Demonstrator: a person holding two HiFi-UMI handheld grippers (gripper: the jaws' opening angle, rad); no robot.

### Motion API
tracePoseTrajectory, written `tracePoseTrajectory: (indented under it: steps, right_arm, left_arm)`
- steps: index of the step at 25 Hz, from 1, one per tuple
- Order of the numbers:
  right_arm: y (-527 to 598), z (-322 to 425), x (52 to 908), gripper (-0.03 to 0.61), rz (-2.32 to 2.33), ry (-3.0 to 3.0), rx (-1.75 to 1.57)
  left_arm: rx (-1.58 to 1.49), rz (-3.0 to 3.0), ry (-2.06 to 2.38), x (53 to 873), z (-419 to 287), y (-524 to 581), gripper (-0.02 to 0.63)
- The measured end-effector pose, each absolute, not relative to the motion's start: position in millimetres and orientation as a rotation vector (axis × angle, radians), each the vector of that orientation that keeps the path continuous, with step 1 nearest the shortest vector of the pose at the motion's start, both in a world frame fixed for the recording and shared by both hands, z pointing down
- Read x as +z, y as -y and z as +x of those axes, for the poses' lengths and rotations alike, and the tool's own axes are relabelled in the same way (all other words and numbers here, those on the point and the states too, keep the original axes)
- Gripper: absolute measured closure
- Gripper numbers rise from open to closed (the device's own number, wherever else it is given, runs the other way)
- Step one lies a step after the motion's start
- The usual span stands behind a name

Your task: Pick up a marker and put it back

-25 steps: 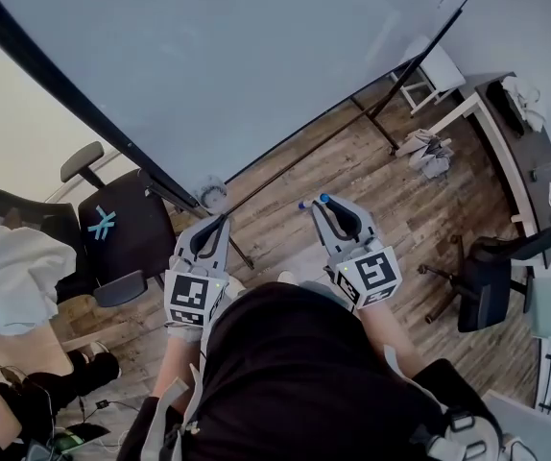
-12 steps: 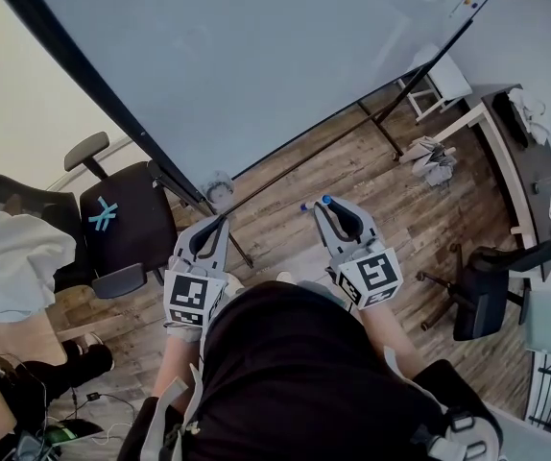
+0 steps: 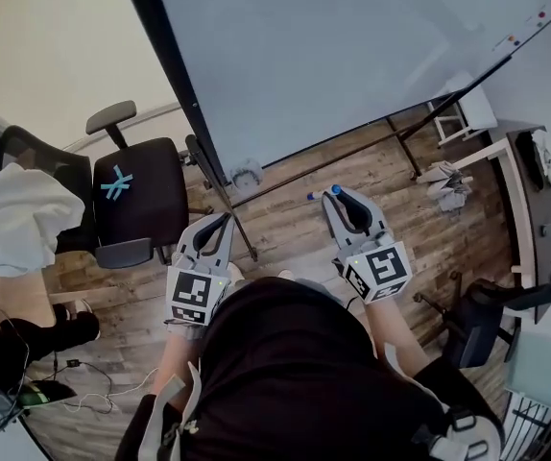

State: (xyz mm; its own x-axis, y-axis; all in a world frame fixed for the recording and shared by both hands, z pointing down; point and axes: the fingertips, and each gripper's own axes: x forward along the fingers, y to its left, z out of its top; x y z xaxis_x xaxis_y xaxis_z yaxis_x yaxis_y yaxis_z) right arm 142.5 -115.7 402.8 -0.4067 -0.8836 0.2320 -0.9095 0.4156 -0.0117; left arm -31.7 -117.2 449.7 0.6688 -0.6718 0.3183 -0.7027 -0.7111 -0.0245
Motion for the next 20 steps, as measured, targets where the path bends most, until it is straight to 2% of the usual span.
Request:
tracePoseTrajectory:
  steps: [20]
  right_arm:
    - [177,42,395,0.502,1.206,2.689,0.109]
  left_arm:
    - [0.449,2.504,1.562,453,-137,93,0.604]
